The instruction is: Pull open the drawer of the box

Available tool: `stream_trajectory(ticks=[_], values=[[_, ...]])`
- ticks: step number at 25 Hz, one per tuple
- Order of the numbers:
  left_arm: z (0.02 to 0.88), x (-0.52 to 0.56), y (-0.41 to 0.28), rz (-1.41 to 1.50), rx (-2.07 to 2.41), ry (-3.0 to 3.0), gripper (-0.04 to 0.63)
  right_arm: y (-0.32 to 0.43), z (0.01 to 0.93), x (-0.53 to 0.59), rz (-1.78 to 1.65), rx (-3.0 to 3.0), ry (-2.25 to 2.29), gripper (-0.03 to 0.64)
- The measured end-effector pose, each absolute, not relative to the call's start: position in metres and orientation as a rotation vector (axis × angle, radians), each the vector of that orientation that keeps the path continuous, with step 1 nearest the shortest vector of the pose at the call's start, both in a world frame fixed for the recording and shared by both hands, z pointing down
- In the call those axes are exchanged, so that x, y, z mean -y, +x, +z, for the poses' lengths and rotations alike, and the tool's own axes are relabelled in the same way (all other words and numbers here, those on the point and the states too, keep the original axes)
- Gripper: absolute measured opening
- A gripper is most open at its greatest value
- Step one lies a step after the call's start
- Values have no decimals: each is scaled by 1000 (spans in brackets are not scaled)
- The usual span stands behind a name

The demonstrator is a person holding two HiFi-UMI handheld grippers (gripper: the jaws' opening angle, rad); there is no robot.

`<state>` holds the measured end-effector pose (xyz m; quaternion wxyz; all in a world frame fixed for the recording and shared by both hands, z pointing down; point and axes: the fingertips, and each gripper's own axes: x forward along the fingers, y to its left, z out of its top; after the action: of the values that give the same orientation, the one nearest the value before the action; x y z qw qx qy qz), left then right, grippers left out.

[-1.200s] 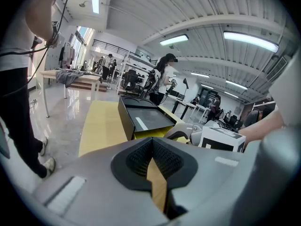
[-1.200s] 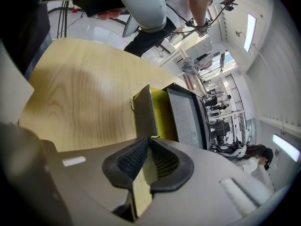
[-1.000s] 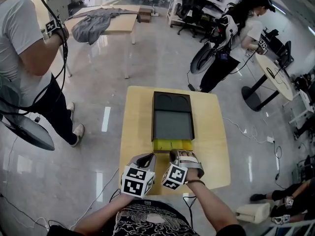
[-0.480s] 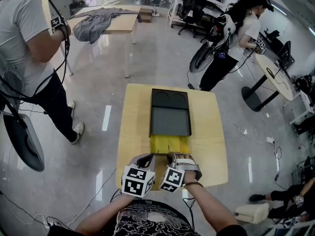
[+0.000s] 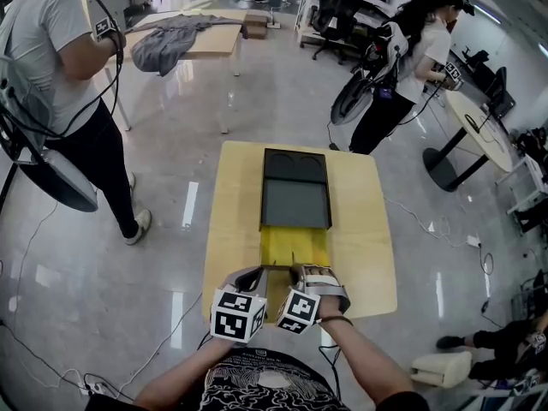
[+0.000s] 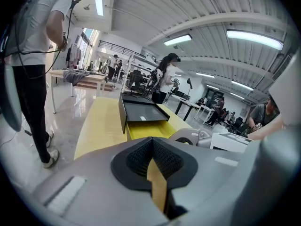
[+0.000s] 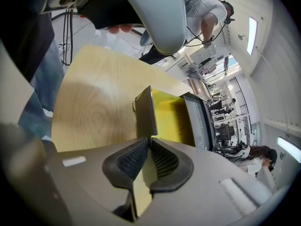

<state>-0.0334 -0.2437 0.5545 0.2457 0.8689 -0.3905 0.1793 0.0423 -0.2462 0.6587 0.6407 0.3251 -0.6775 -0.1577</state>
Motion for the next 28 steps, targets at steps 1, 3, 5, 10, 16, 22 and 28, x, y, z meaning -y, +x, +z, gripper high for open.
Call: stream_trajectory(ticks=[1,3,5,10,16,22,28], values=[[554,242,-31,487,1071,2367,15,45,657,243,-362,1540,734,32],[550,237,-28,484,1083,2360,15,49,655,234,-369,1536,725,32],[549,232,-29,484,1091,2354,15,49,655,226,-367,1542,726,32],[558,226,-13,503,1084,2349,15,58,661,220,-365,1555,725,32],[556,209,-21,501,1098,2344,15,45,658,203,-366,1570,720,32],[566,193,-17,499,1117,2335,15,49,670,184,-378,1577,708,32],[564,177,-6,504,1127,2337,15,61,667,172,-373,1585,719,32]])
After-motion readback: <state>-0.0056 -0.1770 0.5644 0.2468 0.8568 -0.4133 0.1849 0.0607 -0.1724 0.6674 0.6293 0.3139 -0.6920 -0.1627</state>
